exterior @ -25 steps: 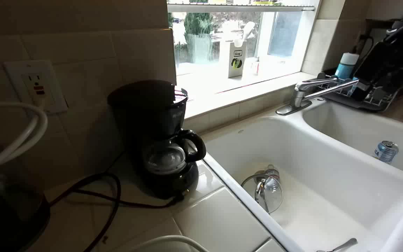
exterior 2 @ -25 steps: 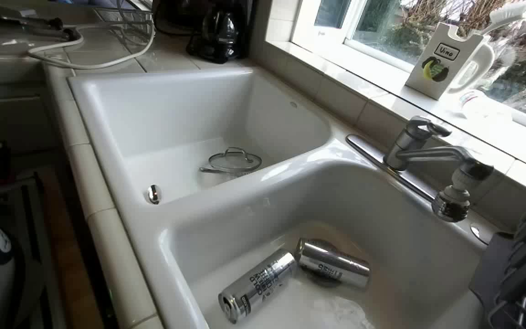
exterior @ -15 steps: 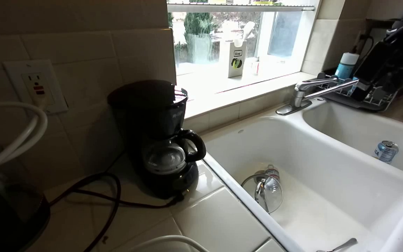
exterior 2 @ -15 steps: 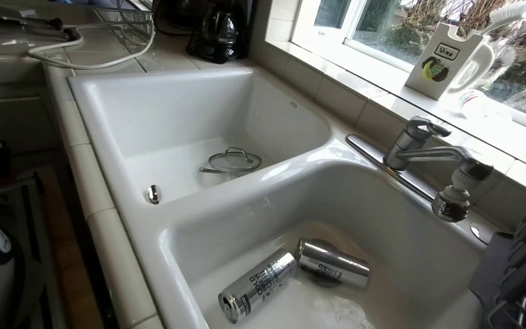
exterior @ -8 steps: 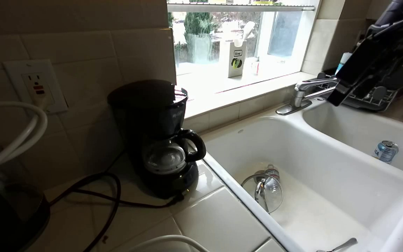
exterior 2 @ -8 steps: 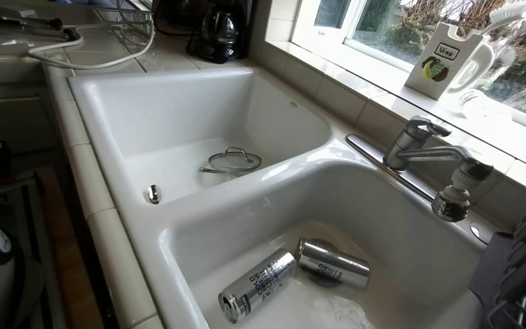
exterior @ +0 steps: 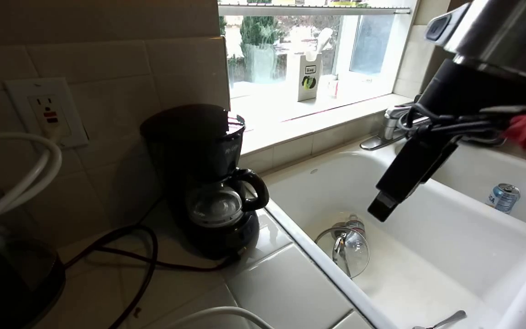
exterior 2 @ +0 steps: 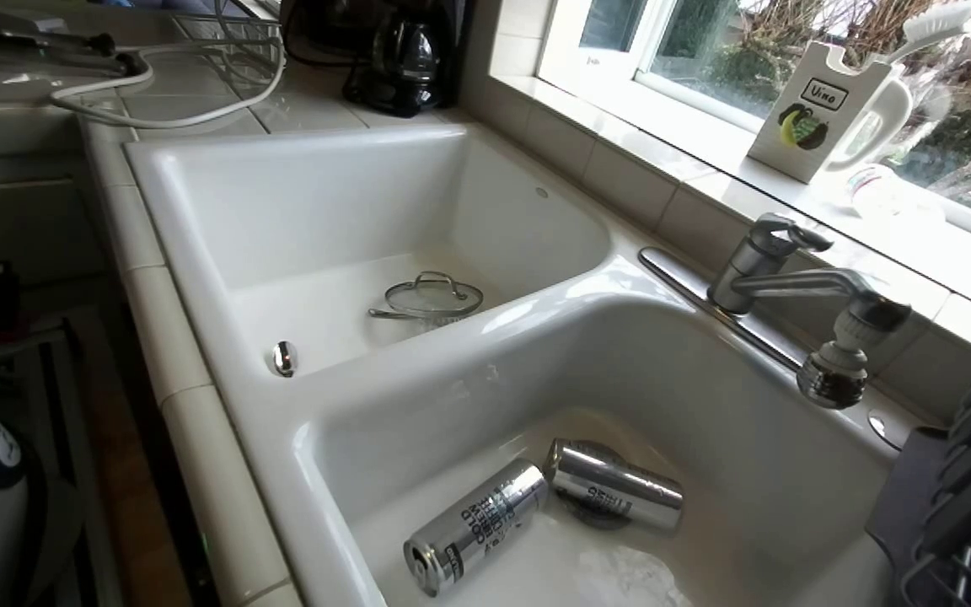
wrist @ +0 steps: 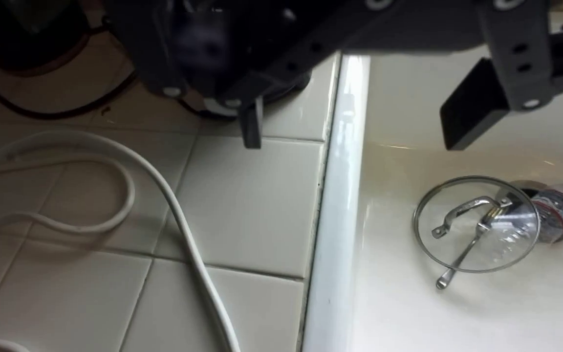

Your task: Press a button on the bottom part of the coffee maker

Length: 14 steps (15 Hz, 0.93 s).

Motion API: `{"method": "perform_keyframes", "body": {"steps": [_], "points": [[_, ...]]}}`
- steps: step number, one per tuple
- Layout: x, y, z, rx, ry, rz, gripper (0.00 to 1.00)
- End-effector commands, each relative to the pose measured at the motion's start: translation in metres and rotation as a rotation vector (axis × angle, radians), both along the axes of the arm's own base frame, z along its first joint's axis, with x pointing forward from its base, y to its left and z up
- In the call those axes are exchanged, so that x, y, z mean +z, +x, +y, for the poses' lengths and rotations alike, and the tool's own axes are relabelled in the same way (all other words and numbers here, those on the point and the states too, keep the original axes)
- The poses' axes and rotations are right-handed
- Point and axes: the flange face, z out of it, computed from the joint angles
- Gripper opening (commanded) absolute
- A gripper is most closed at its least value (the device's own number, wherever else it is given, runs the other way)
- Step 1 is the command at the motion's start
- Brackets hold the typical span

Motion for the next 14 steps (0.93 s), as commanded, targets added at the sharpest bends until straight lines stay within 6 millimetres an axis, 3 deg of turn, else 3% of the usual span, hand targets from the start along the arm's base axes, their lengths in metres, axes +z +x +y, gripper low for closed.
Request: {"method": "perform_keyframes", "body": {"steps": [1,5,6,8,12,13,14], "points": [[-0.025,0.027,0.032,0.122,-0.061,-0.04,0.6],[-0.036,0.057,0.053,0.231,-0.104,-0.093,0.3],[-0.033,0.04,0.038,0.175,-0.109,-0.075,0.46],[-0.036,0.053,0.045,0.203,-0.103,-0.078,0.31],[-0.037,0.057,0.049,0.216,-0.101,-0.077,0.3],[-0.037,0.057,0.049,0.218,-0.101,-0.077,0.07],[-0.038,0.057,0.053,0.231,-0.12,-0.072,0.05]]}}
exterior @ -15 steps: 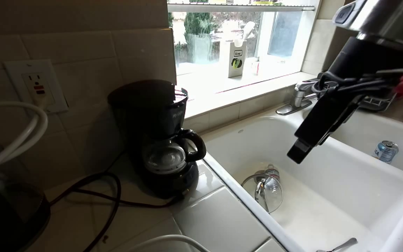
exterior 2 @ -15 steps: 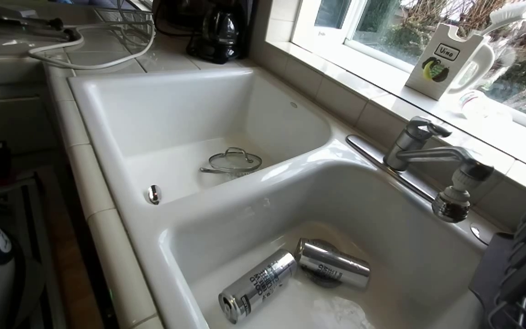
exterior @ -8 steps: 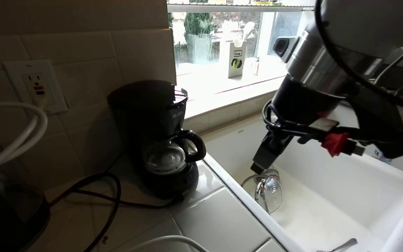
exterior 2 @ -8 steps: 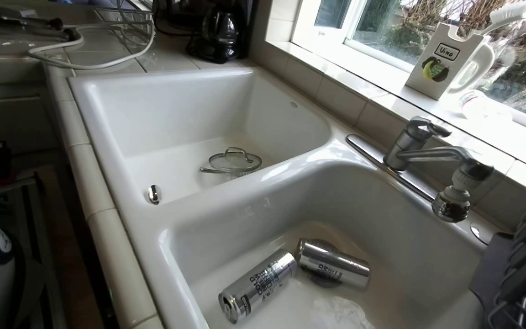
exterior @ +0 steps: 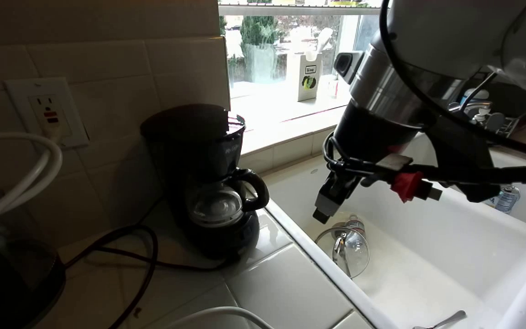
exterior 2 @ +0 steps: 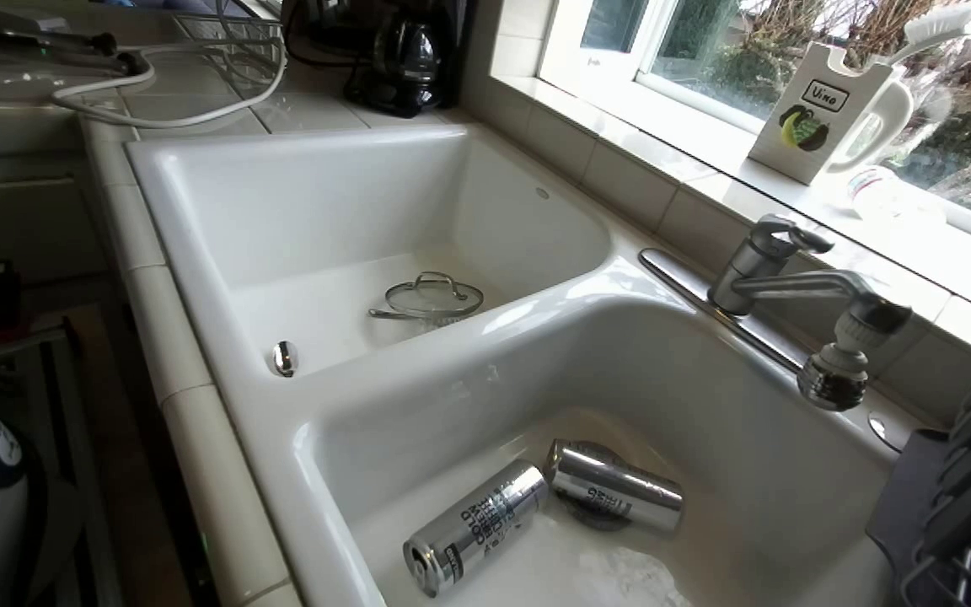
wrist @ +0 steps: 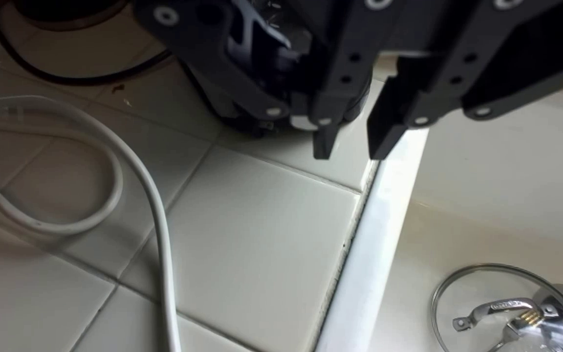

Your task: Press a button on the bottom part of the coffee maker

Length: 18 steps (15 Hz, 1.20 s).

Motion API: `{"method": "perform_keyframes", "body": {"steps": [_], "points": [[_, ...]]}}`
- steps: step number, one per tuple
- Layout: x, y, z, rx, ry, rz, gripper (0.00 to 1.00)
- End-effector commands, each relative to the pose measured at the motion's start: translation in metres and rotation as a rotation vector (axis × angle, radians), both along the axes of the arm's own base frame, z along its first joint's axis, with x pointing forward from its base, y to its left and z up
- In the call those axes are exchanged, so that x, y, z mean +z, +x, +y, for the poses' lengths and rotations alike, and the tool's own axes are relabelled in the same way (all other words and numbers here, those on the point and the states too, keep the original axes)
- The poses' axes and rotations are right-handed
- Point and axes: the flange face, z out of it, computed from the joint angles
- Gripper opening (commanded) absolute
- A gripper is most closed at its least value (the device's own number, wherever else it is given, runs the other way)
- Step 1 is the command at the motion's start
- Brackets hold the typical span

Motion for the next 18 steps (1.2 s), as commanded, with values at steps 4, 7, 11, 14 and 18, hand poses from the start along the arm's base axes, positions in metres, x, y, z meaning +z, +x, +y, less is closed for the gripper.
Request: {"method": "perform_keyframes", "body": {"steps": [4,7,11,14,18], "points": [[-0.019,0.007,0.04,0.082,0.006,0.025,0.0],[-0.035,0.014,0.053,0.07,-0.035,0.015,0.0],[-0.058,0.029,0.06,0.07,-0.106,-0.051,0.0],[-0.07,0.041,0.068,0.094,-0.079,-0.092,0.0],[-0.088,0.057,0.074,0.084,-0.013,-0.115,0.0]]}}
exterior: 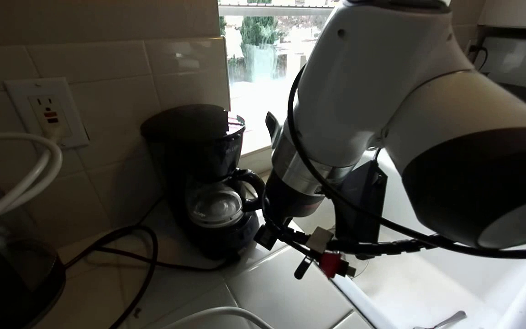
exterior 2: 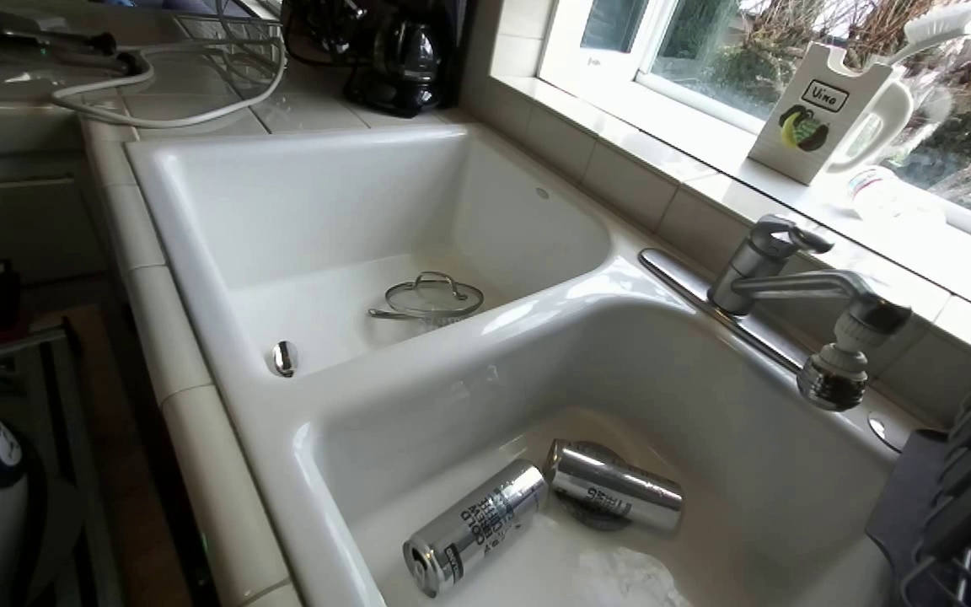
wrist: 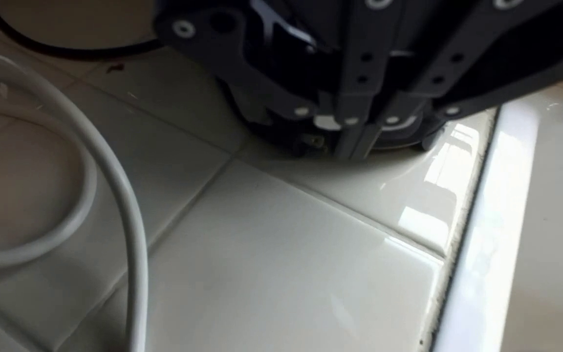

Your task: Press a button on the bottom part of the coffee maker

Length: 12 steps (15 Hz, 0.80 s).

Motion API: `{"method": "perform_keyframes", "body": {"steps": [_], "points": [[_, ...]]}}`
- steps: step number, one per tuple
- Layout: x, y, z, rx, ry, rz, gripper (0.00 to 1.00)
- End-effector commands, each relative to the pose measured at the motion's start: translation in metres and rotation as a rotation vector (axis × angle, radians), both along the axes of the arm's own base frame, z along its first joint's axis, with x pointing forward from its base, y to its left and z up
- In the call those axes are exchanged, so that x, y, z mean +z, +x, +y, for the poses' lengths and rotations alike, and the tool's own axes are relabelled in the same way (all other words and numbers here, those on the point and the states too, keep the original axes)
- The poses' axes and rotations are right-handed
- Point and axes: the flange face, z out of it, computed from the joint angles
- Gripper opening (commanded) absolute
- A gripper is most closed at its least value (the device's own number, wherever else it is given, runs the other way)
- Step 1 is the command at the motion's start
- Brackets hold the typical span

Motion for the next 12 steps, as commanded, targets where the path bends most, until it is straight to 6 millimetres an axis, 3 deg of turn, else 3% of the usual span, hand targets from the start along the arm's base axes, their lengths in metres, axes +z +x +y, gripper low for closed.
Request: {"method": "perform_keyframes", "body": {"steps": [1,5,12], "points": [[-0.017,0.014,0.011,-0.036,0.048,-0.018,0.0],[-0.03,0.025,0.009,-0.076,0.055,-0.017,0.0],[-0.036,0.033,0.011,-0.122,0.055,-0.03,0.0]]}}
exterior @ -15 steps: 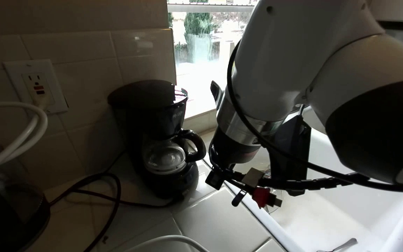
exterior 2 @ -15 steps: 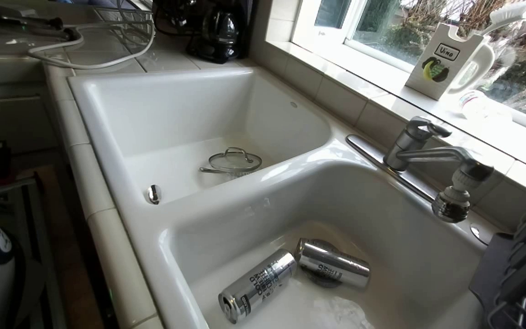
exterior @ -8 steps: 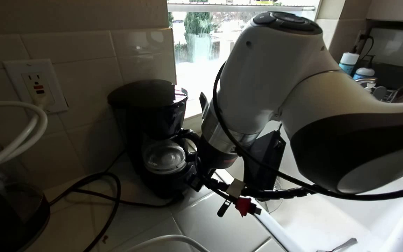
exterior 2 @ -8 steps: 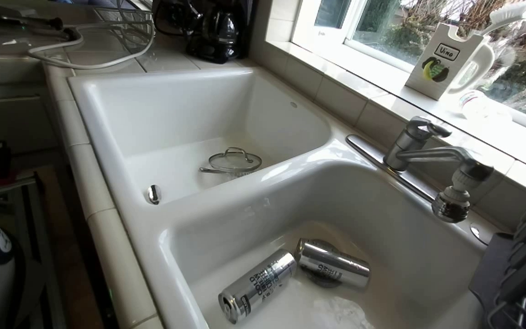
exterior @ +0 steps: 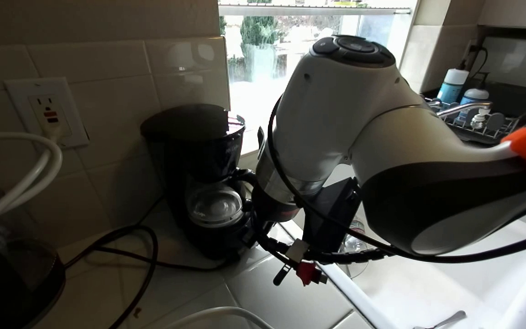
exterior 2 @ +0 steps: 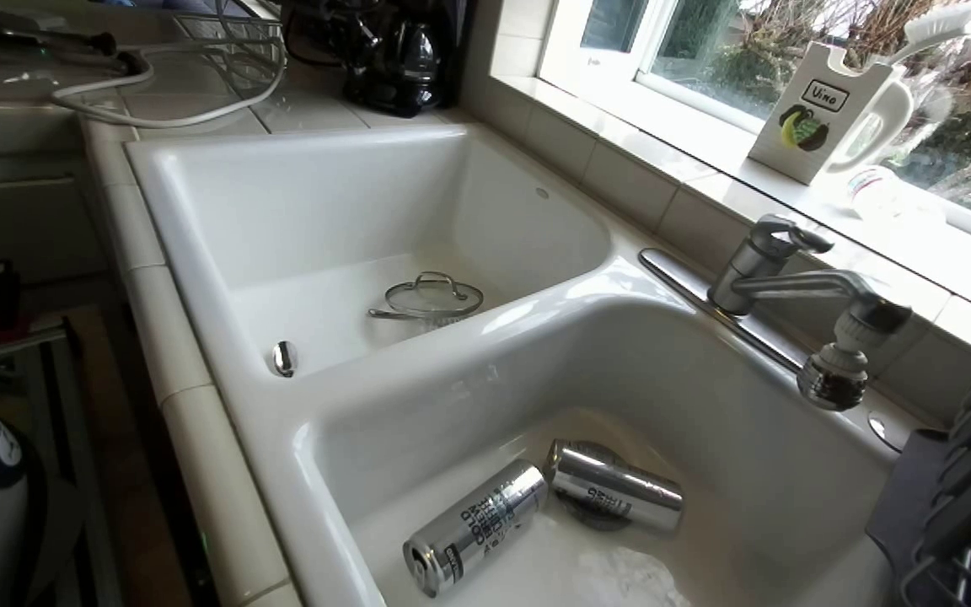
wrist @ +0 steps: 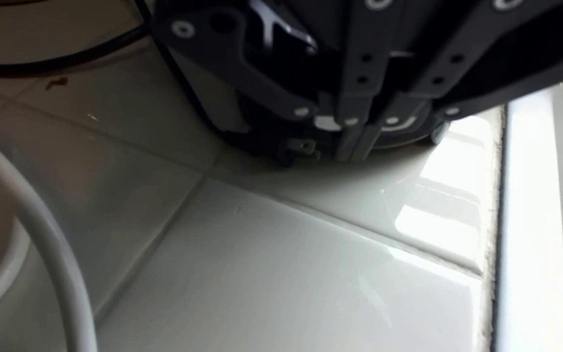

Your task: Press a button on the bottom part of the coffee maker

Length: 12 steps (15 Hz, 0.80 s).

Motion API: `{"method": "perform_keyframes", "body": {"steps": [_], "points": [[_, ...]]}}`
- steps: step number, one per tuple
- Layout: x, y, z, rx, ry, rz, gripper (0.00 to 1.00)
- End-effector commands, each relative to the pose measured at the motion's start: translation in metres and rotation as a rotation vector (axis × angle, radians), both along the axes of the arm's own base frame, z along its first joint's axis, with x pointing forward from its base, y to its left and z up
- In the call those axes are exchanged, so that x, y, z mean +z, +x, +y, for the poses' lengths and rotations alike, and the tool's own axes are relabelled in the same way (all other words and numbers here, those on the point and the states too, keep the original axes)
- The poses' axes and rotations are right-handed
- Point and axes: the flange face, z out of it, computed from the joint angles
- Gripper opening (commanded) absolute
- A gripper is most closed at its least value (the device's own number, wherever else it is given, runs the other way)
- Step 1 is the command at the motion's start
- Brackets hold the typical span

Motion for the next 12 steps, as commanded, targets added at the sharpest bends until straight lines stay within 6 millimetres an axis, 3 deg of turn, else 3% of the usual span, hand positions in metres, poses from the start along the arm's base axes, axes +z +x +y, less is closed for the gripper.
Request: {"method": "perform_keyframes", "body": {"steps": [1,12], "points": [[-0.0053,0.0035,0.0084,-0.023,0.01,-0.022,0.0],[-0.014,0.0116,0.0096,-0.031,-0.001,-0.06,0.0]]}}
